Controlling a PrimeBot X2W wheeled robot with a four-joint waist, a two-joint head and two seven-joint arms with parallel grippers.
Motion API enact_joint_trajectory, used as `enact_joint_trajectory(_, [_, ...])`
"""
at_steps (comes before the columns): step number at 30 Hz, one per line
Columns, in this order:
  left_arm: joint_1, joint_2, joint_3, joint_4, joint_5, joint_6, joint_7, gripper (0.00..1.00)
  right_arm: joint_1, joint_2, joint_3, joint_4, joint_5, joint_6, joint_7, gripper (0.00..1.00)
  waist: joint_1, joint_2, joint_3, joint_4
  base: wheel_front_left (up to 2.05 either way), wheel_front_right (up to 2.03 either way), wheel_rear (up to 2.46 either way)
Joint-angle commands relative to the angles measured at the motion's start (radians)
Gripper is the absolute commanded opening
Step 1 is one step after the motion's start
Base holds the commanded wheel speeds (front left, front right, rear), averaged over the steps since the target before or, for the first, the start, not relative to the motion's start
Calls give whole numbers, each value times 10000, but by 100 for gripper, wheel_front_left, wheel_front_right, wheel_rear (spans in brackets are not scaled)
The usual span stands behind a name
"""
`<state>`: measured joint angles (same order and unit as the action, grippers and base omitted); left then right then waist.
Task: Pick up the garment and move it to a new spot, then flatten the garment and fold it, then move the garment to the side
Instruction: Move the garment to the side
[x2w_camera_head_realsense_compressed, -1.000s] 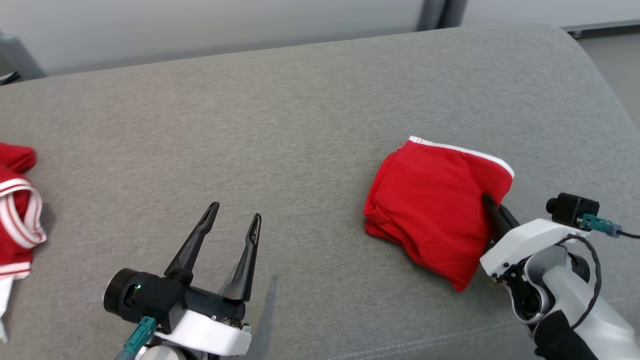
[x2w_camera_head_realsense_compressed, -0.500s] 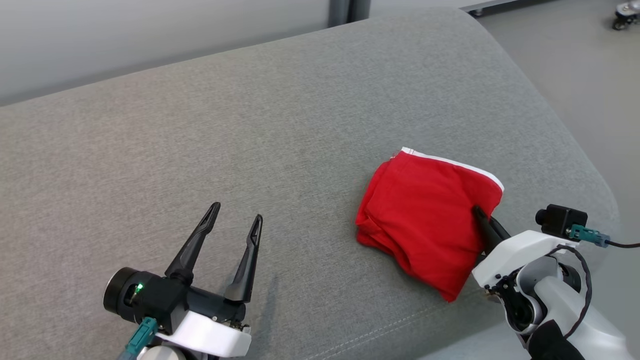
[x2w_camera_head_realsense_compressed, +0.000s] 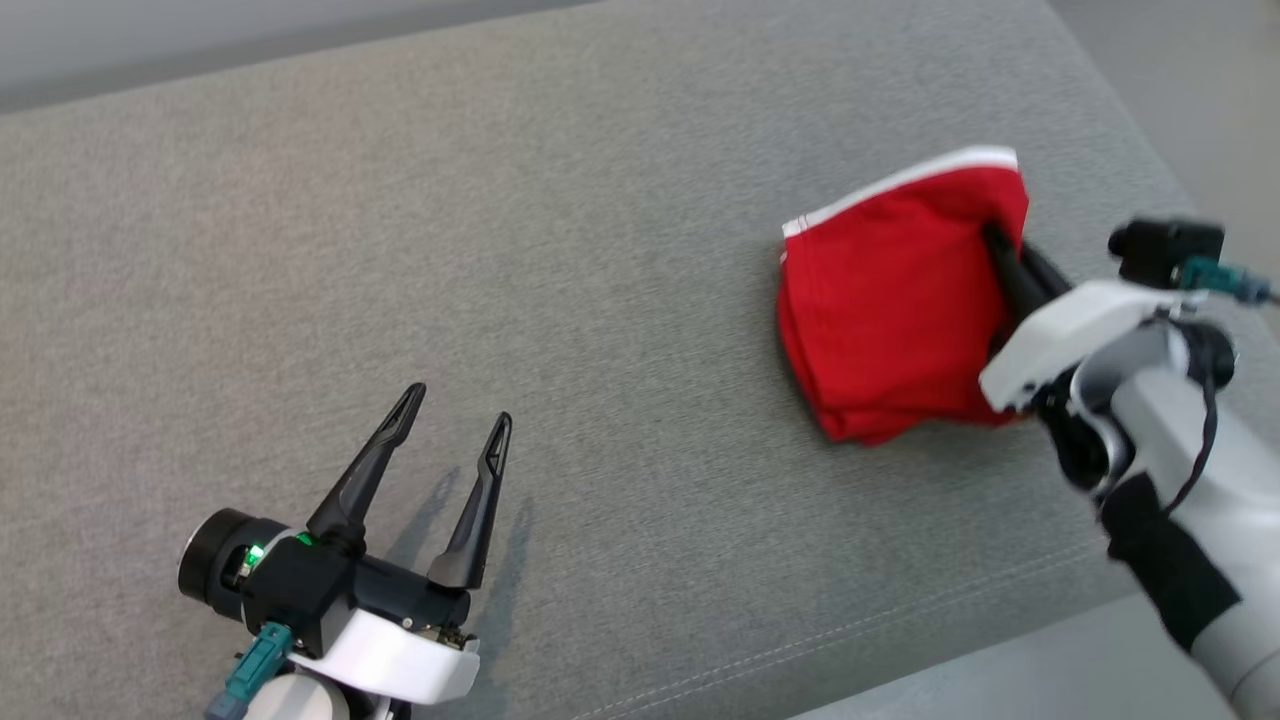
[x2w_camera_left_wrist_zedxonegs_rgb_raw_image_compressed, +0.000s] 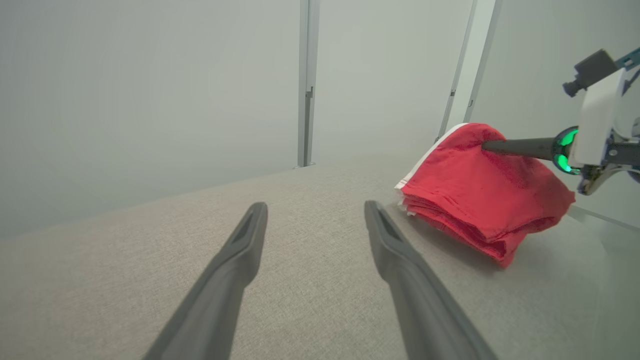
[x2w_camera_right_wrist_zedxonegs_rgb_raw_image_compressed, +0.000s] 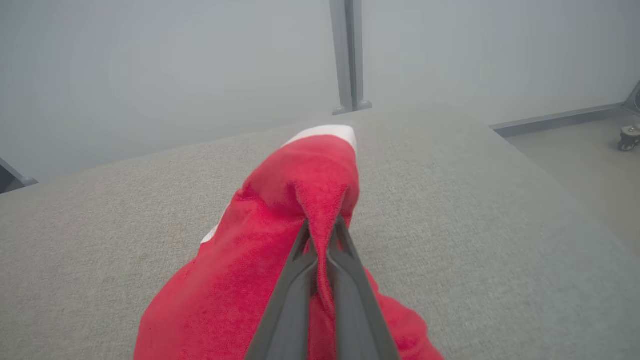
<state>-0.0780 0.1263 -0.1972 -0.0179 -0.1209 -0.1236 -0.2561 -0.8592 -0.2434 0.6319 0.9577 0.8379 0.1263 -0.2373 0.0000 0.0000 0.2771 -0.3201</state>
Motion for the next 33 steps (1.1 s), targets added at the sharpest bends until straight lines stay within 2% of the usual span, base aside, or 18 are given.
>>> enact_joint_trajectory(1, [-564,158,262,-325,-81,-70,-57,100,-386,-184,191,-16,-246,44,-37,0,0,0,424,412,0,0,0])
enact_joint_trajectory(9, [-1075,532,121,-667,-552,-70,-57,100,-2574,-569,249,840,-793,44,147,0,0,0,1541,1429,0,0,0])
enact_joint_trajectory(19, [-1652,966,-159,-1046,-817,-71,-57,100,-4225,-842,-102,1902,-928,44,-29,0,0,0,2446,2360,0,0,0])
enact_joint_trajectory(27, [-1743,1363,-117,-1121,-753,-71,-57,100,-5734,-1047,-756,2310,-1377,44,-235,0,0,0,3062,2538,0,0,0])
enact_joint_trajectory(33, [-1795,1599,-147,-1234,-707,-71,-57,100,-6225,-1837,-2092,2367,-1967,44,-242,0,0,0,3551,2511,0,0,0])
